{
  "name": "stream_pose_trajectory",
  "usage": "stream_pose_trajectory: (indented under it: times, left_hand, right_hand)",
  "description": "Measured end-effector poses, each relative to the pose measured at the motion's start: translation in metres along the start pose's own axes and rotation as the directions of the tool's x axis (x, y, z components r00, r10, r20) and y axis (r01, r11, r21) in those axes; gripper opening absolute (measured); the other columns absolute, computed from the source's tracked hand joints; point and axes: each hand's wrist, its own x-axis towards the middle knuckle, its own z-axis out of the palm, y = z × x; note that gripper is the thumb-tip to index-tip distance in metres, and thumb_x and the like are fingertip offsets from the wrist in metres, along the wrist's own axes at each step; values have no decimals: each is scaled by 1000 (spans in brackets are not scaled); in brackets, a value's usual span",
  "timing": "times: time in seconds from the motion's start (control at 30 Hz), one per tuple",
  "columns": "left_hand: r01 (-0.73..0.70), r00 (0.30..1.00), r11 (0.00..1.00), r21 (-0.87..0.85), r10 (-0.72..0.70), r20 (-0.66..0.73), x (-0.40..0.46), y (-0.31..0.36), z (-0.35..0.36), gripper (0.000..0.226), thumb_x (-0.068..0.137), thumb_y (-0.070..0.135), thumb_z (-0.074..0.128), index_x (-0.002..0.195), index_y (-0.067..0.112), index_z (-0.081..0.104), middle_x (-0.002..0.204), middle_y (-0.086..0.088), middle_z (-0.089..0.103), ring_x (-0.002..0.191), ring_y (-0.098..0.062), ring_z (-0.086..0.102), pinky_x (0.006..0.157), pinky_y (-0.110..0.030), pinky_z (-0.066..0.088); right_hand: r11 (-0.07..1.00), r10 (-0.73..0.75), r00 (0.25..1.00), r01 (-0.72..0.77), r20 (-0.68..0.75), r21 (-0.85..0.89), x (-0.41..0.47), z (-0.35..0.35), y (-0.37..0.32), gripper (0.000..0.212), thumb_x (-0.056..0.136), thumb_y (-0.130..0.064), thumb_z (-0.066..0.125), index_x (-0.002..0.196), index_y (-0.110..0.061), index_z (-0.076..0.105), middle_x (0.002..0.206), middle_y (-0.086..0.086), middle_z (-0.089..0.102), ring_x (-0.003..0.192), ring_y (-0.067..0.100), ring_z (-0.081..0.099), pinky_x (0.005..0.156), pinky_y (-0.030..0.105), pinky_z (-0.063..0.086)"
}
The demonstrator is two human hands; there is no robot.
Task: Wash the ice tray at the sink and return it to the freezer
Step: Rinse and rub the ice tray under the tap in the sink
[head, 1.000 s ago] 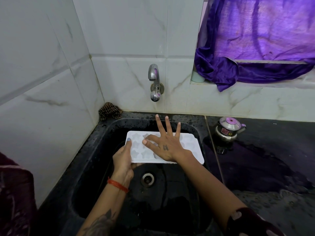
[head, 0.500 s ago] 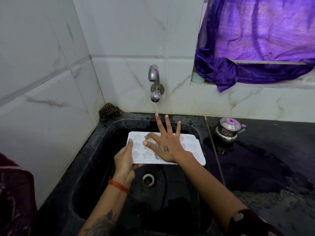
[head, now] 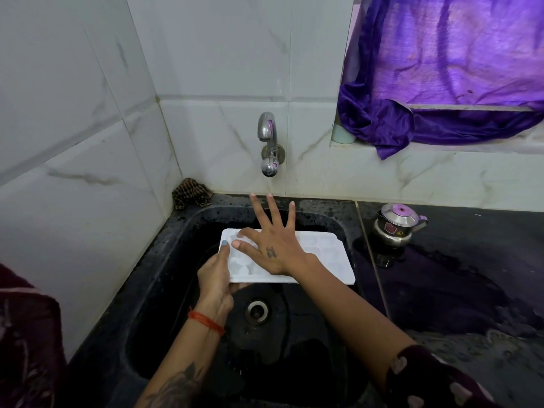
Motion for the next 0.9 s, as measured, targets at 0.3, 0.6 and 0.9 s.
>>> stream_pose_trajectory:
  times: [0.3, 0.6, 0.9]
  left_hand:
    - [-1, 1000, 1000, -7, 1, 25, 3, 1, 0, 18, 91, 30, 61, 83, 15, 66, 82, -7, 69, 58, -15, 66, 40, -22, 51]
    - [12, 1000, 1000, -5, -12, 27, 2, -1, 1, 19, 89, 32, 62, 85, 14, 66, 81, -8, 68, 66, -20, 64, 40, -24, 52]
    - [-11, 1000, 1000, 15, 11, 6, 5, -2, 0, 23, 87, 34, 65, 90, 11, 69, 94, -11, 69, 74, -21, 65, 49, -27, 53]
  right_hand:
    - [999, 10, 995, -14, 97, 36, 2, 4, -3, 53, 92, -65, 17, 130, -45, 48, 154, -3, -29, 139, 27, -32, 103, 62, -25]
    - [975, -62, 998, 56, -20, -216, 5, 6, -2, 71, 83, -71, 3, 125, -43, 53, 156, -1, -23, 139, 31, -30, 100, 65, -26]
    - [999, 39, 988, -44, 148, 31, 5, 5, -4, 59, 91, -67, 13, 135, -43, 44, 152, -5, -32, 137, 26, -36, 101, 62, -28]
